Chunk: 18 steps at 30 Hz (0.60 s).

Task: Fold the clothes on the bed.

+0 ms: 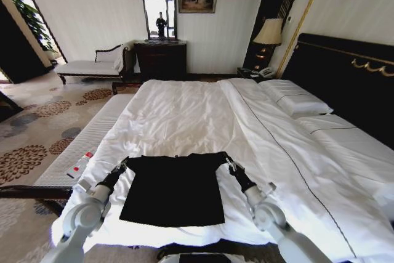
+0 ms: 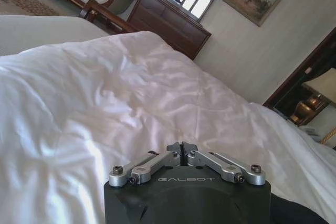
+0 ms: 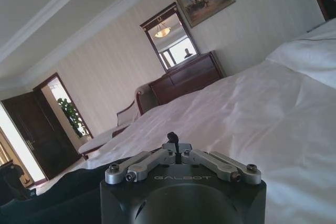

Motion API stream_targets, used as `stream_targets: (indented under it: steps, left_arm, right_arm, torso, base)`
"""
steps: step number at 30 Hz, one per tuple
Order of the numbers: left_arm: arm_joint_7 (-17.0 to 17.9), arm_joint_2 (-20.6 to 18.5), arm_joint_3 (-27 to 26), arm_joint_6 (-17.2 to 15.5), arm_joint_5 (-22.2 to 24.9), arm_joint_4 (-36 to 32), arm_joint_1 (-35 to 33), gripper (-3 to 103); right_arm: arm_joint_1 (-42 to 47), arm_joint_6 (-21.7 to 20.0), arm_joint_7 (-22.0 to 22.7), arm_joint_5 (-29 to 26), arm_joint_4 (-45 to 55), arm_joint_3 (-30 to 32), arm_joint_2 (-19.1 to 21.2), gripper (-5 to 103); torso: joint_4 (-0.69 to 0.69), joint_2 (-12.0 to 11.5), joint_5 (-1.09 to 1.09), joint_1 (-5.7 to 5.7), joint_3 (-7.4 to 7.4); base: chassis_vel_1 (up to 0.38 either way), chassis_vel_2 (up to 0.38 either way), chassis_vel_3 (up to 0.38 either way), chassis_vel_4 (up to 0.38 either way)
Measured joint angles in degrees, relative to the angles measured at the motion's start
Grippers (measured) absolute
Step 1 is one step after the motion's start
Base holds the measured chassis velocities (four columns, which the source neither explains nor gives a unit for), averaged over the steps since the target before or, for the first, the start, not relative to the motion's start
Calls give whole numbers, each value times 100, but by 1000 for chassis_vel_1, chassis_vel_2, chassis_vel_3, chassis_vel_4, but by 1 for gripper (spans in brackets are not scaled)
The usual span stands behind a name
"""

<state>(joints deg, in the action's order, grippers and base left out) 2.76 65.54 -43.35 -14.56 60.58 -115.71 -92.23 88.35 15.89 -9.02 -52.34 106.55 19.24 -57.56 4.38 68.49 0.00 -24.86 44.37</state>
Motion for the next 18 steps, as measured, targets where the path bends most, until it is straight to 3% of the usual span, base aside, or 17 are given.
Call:
stream_targets:
  steps: [7,18]
  left_arm:
    - [-100,284,149,12,-754,340,-283,1]
    - [-335,580,84,129,-1342,437,-774,1]
  right_arm:
    - [398,394,-86,348,-588,-10,-285,1]
    - [823,752,-94,682,-865,-98,-440,1]
  torso:
    - [0,0,1,-1,1]
    - [0,-1,0,-1,1]
  base:
    - [0,0,0,0]
    - [0,0,0,0]
